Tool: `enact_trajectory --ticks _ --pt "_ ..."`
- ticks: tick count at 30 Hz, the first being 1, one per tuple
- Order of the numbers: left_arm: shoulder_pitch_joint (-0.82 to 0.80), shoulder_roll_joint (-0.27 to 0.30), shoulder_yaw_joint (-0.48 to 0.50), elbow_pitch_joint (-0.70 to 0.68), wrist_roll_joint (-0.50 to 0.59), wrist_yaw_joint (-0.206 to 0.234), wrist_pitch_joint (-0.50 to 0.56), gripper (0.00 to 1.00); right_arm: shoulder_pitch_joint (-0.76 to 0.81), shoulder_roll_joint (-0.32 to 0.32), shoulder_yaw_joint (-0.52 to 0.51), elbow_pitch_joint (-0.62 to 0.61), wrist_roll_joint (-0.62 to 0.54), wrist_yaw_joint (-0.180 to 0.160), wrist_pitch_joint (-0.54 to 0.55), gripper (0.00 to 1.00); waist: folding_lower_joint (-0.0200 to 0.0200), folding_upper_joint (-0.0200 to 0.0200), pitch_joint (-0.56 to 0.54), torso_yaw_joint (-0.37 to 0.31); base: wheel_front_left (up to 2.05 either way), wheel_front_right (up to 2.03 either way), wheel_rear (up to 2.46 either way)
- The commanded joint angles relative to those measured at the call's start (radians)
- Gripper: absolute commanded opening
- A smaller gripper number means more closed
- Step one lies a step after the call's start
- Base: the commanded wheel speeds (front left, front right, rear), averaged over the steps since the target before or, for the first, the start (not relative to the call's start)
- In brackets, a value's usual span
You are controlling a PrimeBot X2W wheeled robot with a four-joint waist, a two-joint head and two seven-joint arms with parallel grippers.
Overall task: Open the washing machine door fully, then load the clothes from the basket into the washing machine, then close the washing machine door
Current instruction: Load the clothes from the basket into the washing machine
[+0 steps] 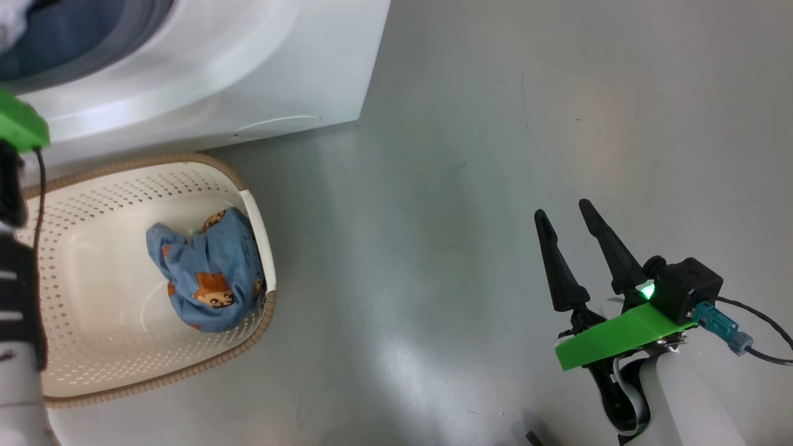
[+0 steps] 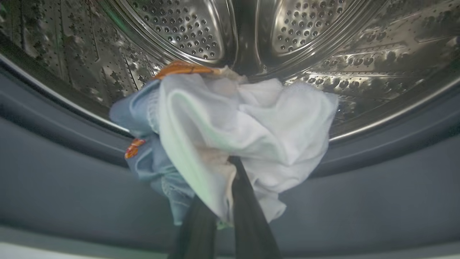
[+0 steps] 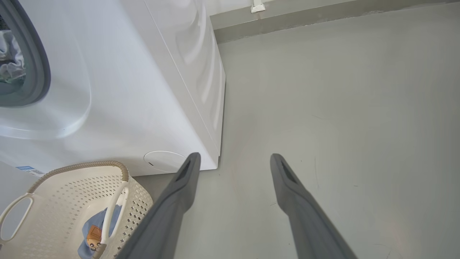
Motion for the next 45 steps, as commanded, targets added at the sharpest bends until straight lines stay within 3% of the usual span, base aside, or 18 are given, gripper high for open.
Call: enact_trajectory --ticks 1,8,26,43,44,45 --pt "-0.027 0.055 0.006 -0.019 0.016 -0.002 -0.028 0.0 0.007 0.006 0.021 -0.019 0.01 0.002 -0.005 1.0 0.0 0.0 0.002 -0.001 0.0 0.0 0.0" --pt "-0.126 0.086 -0.038 0.022 0.047 -0.029 -0.129 0.0 0.01 0.006 0.027 -0.021 0.017 0.002 -0.005 1.0 0.0 0.0 0.025 -0.016 0.0 0.0 0.0" --pt "-0.354 0.167 -0.135 0.107 0.109 -0.067 -0.219 0.0 0.005 0.006 0.037 -0.036 0.04 0.002 -0.005 1.0 0.0 0.0 0.131 -0.051 0.0 0.0 0.0" --pt "-0.482 0.202 -0.172 0.26 0.093 -0.08 -0.24 0.0 -0.004 0.006 0.048 -0.033 0.05 0.002 -0.005 1.0 0.0 0.0 0.175 -0.07 0.0 0.0 0.0" --pt "-0.483 0.199 -0.169 0.264 0.087 -0.08 -0.242 1.0 -0.005 0.006 0.047 -0.032 0.05 0.002 -0.005 1.0 0.0 0.0 0.175 -0.068 0.0 0.0 0.0" --pt "-0.483 0.197 -0.17 0.264 0.087 -0.079 -0.243 1.0 -0.006 0.006 0.046 -0.031 0.05 0.002 -0.005 1.0 0.0 0.0 0.173 -0.066 0.0 0.0 0.0"
